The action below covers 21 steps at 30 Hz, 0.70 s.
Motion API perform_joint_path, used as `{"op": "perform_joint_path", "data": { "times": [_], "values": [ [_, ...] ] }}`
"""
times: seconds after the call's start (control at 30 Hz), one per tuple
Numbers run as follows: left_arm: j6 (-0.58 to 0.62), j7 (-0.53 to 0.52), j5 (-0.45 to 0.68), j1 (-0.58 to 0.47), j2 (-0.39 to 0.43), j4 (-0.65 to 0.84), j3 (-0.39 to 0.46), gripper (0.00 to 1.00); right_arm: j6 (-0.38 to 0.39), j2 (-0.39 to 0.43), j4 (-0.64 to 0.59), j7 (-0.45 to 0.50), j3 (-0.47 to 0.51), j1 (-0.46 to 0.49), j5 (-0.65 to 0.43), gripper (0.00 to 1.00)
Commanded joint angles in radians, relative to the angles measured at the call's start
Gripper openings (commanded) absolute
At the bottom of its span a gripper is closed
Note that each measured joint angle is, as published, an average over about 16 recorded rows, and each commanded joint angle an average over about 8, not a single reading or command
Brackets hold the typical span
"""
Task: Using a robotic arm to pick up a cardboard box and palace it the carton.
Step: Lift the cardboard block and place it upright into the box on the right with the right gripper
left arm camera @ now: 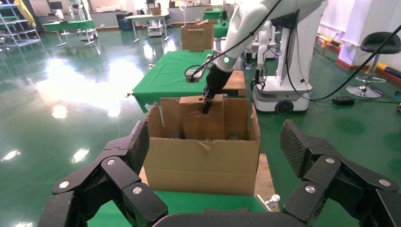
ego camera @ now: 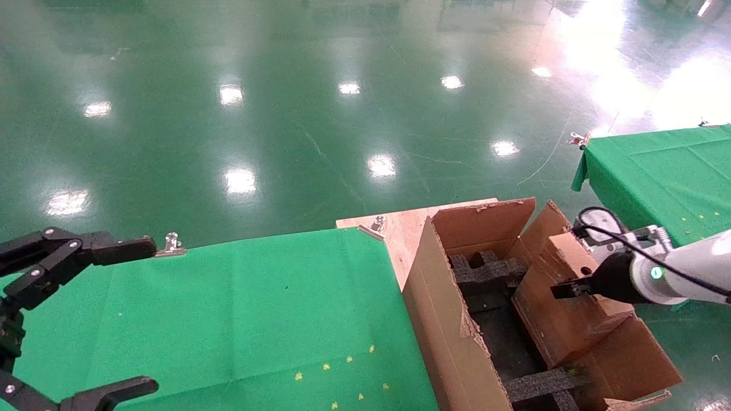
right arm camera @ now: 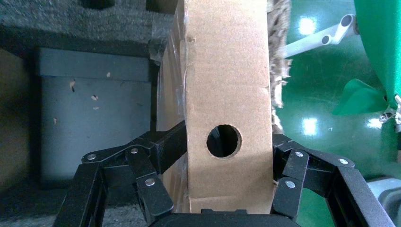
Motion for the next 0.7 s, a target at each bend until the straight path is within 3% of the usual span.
{"op": "perform_joint_path", "data": {
  "times": [0.03, 0.7],
  "values": [
    [0.000, 0.000, 0.000, 0.000, 0.000, 0.000, 0.000, 1.00, 0.012, -0.016, -0.008, 0.023, -0.006, -0.018, -0.016, 0.00],
    [0.000, 0.001, -0.001, 0.000, 0.000, 0.000, 0.001, 1.00, 0.121, -0.193, -0.227, 0.070, -0.042, -0.176, -0.016, 0.00]
  ]
}}
